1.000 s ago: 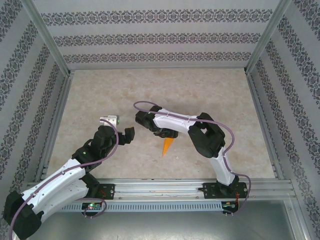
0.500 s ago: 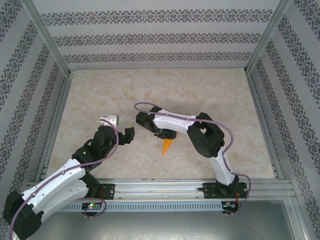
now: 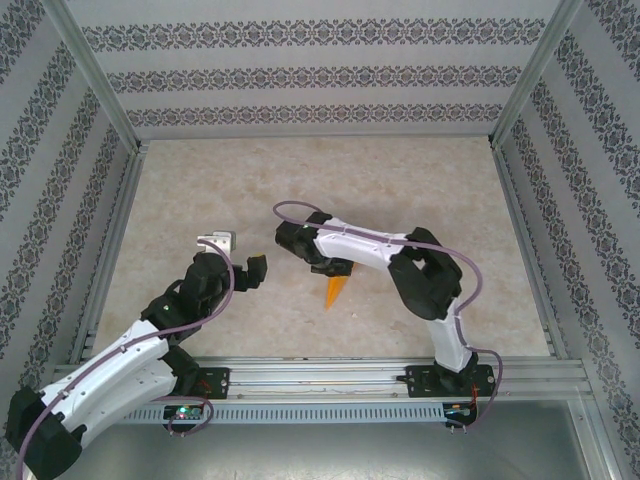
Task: Fold a paper plane with a square sheet of paper (fold left side to right side)
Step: Turn over the paper plane at the center of the table.
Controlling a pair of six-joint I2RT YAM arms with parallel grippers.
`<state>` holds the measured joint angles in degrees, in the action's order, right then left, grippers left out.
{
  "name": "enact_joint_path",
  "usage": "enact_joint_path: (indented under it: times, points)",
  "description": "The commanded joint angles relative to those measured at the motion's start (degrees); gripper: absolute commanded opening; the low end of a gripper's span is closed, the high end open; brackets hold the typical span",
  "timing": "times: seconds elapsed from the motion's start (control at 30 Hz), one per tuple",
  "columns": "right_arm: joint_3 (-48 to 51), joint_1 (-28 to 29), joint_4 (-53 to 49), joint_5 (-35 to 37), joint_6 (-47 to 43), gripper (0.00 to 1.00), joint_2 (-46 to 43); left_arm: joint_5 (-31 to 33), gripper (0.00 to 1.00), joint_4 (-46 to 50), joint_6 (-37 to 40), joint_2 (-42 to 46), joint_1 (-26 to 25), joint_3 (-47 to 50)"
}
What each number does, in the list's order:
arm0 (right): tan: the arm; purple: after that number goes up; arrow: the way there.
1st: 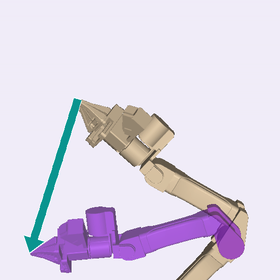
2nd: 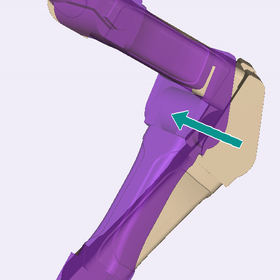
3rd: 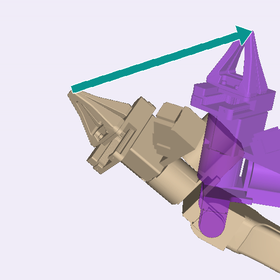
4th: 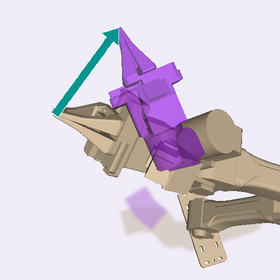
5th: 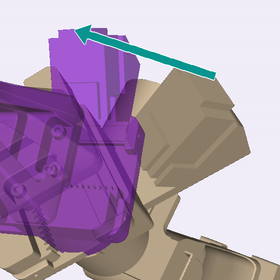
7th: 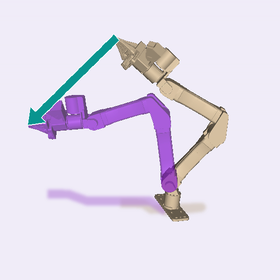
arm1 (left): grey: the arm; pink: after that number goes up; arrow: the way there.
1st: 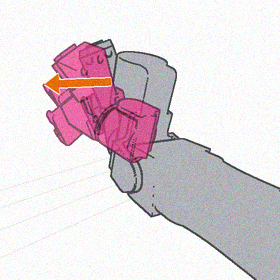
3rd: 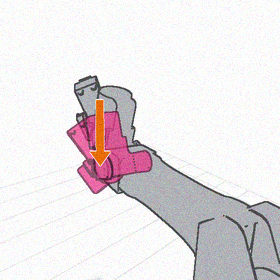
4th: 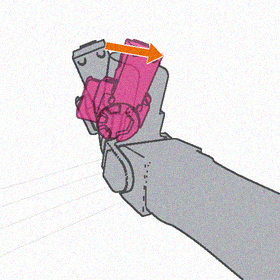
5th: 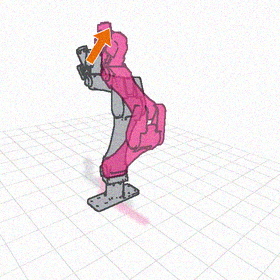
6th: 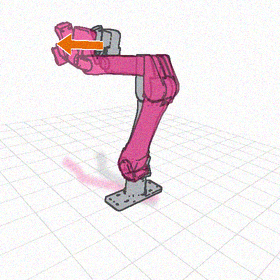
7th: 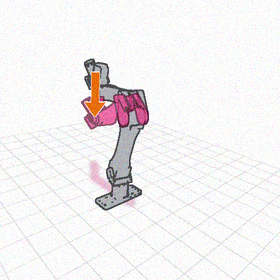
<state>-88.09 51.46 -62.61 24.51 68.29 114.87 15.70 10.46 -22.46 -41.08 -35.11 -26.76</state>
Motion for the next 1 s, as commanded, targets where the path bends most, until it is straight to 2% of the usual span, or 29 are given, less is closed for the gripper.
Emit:
enact_joint_path:
  times: [0.0, 0.07, 0.13, 0.23, 0.37, 0.47, 0.73, 0.97]
  points:
    - [3.4, -0.5, 5.0, 2.7, -5.8, 0.00, -7.8, 1.9, 1.00, 3.6, 0.2, 1.6, 1.1, -2.3]
    - [8.3, -0.6, 11.7, 2.7, -10.5, 0.00, -13.1, 2.2, 1.00, 4.6, -0.5, 2.2, 1.1, -2.8]
    - [14.6, -1.3, 21.7, -0.3, -17.0, 0.00, -18.4, 2.4, 1.00, 4.9, -1.1, 2.9, 1.2, -3.0]
    - [25.9, -4.7, 39.8, -13.4, -24.8, 0.00, -26.3, 2.4, 1.00, 5.1, -2.0, 3.7, 1.4, -3.2]
    - [39.4, -11.9, 63.8, -35.1, -23.1, 0.00, -31.3, 2.1, 1.00, 5.4, -3.4, 4.2, 1.6, -3.7]
    - [42.5, -14.6, 71.6, -44.2, -22.1, 0.00, -29.2, 1.7, 1.00, 5.3, -4.3, 4.1, 1.8, -4.2]
    - [45.0, -15.8, 85.3, -51.5, -19.9, 0.00, -18.9, 0.8, 1.00, 5.5, -6.0, 3.7, 2.2, -4.8]
    - [46.0, -16.8, 88.9, -50.9, -20.2, 0.00, -13.0, 0.4, 1.00, 6.1, -6.9, 2.9, 2.3, -4.5]
